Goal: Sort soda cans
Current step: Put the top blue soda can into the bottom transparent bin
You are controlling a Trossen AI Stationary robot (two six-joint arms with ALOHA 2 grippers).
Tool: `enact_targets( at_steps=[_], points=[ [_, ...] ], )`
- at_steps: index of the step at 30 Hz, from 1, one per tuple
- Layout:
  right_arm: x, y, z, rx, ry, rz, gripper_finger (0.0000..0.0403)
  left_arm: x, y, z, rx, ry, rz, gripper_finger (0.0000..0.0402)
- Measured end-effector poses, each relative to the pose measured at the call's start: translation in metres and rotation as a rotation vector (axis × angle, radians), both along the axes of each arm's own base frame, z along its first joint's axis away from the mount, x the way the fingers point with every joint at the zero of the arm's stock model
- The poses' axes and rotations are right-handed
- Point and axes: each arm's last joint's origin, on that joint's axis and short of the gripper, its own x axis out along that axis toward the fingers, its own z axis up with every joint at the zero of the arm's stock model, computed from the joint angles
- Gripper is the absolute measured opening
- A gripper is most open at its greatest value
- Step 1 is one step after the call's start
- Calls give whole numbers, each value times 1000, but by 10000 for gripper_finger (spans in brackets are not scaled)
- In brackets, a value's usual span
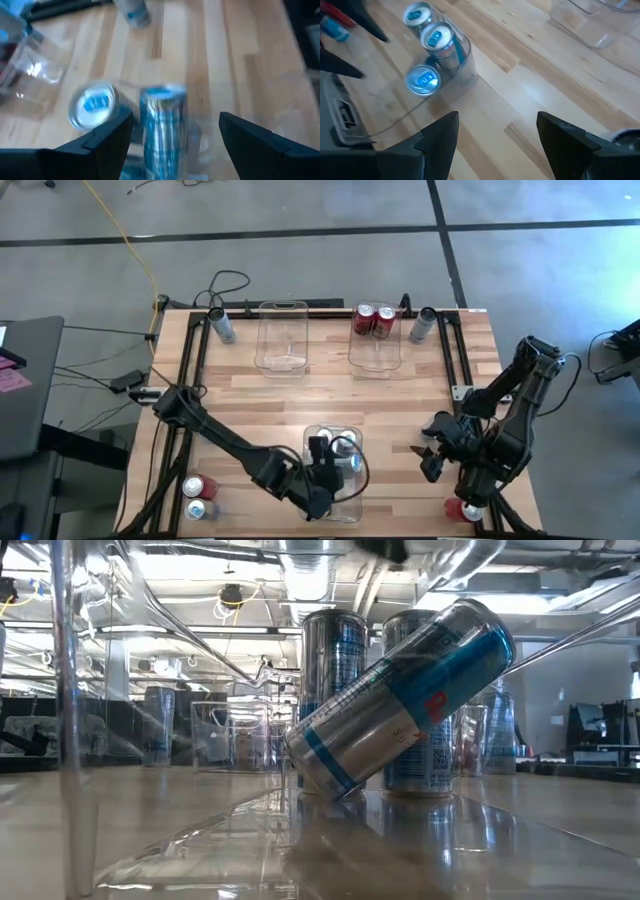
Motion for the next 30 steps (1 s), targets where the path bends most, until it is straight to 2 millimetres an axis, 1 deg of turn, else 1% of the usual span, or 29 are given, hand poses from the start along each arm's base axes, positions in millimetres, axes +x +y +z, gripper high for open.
enact_targets(
  at_steps=[3,8,13,24,28,30],
  points=[
    [3,1,1,19,-25,-8,285,-1,-2,-14,-35,-12,13,292],
    [6,2,1,42,-53,-17,285,0,0,-37,-70,-48,28,292],
    [8,2,1,51,-59,-23,285,4,8,-49,-89,-95,46,292],
    [9,2,2,42,-56,-15,285,7,28,-65,-74,-72,98,292],
    [9,2,2,37,-54,-10,285,6,33,-75,-86,-46,93,292],
    [9,2,2,36,-53,-9,285,7,33,-76,-95,-33,73,292]
  ],
)
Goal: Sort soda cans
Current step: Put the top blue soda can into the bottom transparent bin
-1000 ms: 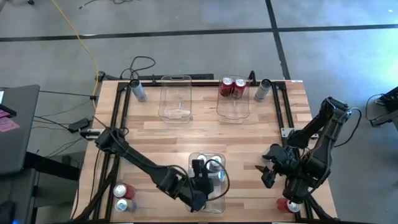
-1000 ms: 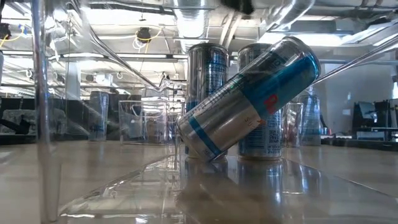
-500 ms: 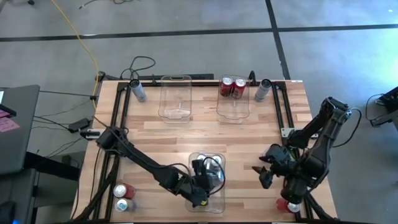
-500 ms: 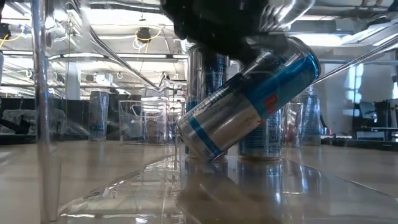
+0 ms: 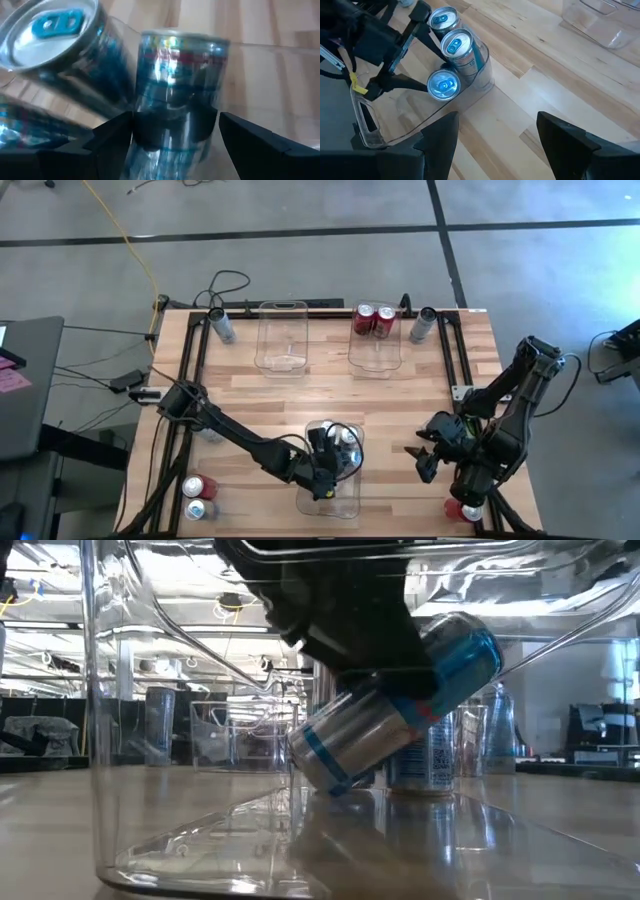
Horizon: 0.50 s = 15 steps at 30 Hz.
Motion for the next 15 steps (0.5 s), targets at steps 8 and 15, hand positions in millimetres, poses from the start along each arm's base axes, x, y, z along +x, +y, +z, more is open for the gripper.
enact_targets(
  at_steps=[8,15],
  points=[
    [0,-1,0,-9,6,2,285,3,2,4,-18,-12,-25,291],
    [0,0,0,-1,7,0,285,2,8,-1,5,107,-172,262]
  ],
)
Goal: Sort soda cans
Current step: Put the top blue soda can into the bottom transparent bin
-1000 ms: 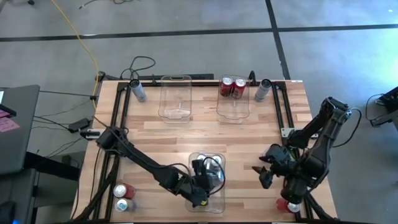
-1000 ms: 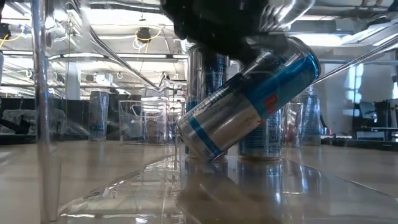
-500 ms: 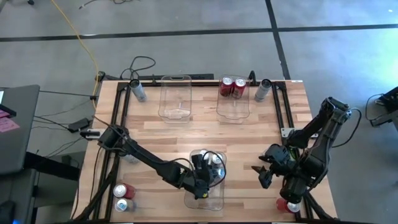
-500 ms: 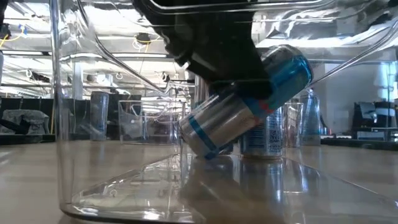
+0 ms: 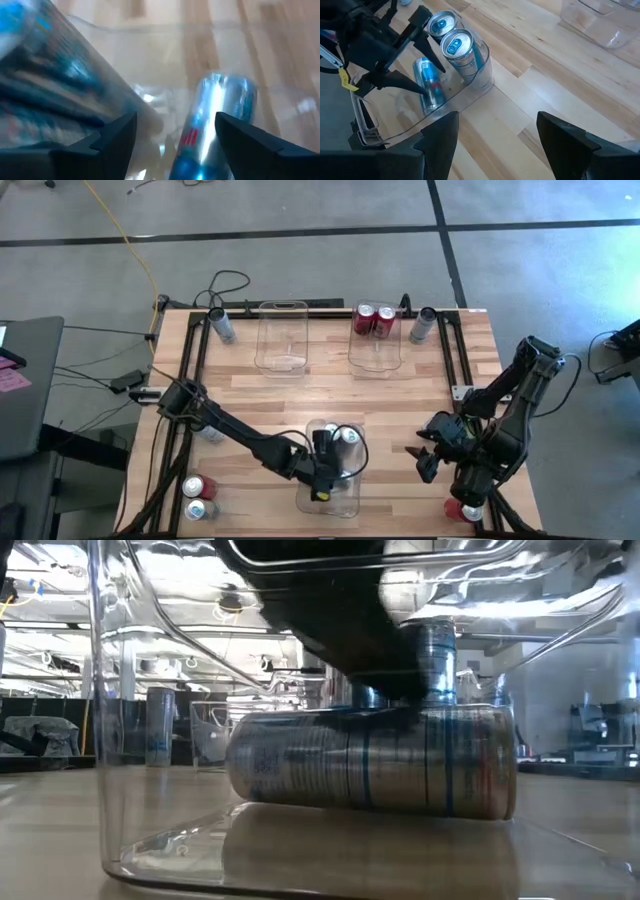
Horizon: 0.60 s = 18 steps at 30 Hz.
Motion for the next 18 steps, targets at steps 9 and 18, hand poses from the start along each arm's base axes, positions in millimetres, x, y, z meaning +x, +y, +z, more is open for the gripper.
enact_targets(
  at_steps=[9,18],
  points=[
    [0,1,0,19,15,4,285,-5,-2,7,-8,160,-202,258],
    [0,1,0,19,16,5,285,-2,-3,28,35,208,-291,257]
  ],
)
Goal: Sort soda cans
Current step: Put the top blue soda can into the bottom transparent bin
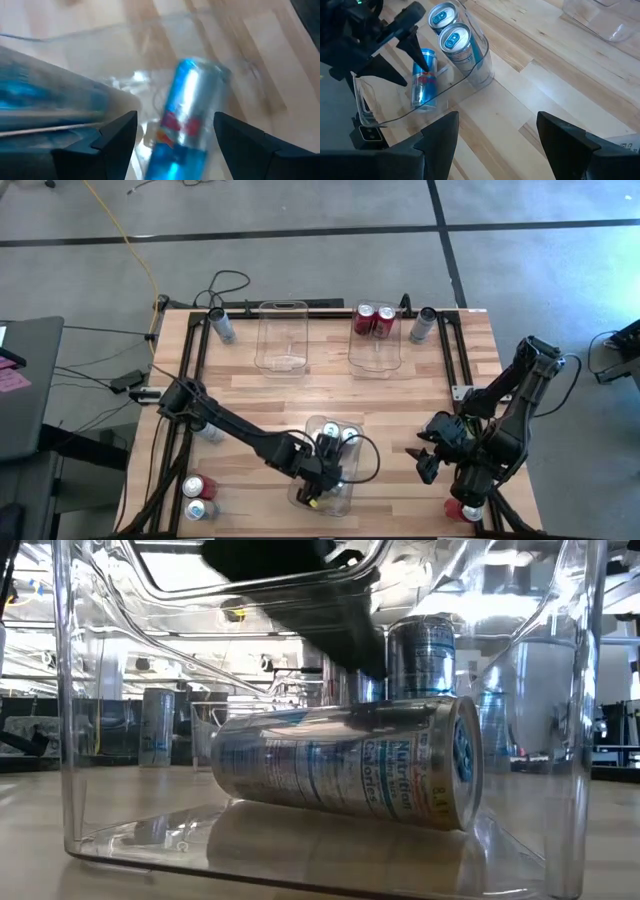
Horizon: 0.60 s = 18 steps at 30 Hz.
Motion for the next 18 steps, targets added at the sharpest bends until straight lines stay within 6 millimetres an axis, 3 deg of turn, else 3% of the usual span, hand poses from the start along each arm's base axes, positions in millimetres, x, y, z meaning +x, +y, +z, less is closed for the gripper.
enact_targets(
  at_steps=[7,18],
  points=[
    [0,0,0,-5,3,2,285,-4,0,-2,33,61,-127,257],
    [4,-4,0,-14,10,-10,285,-2,2,-3,30,49,-123,258]
  ],
)
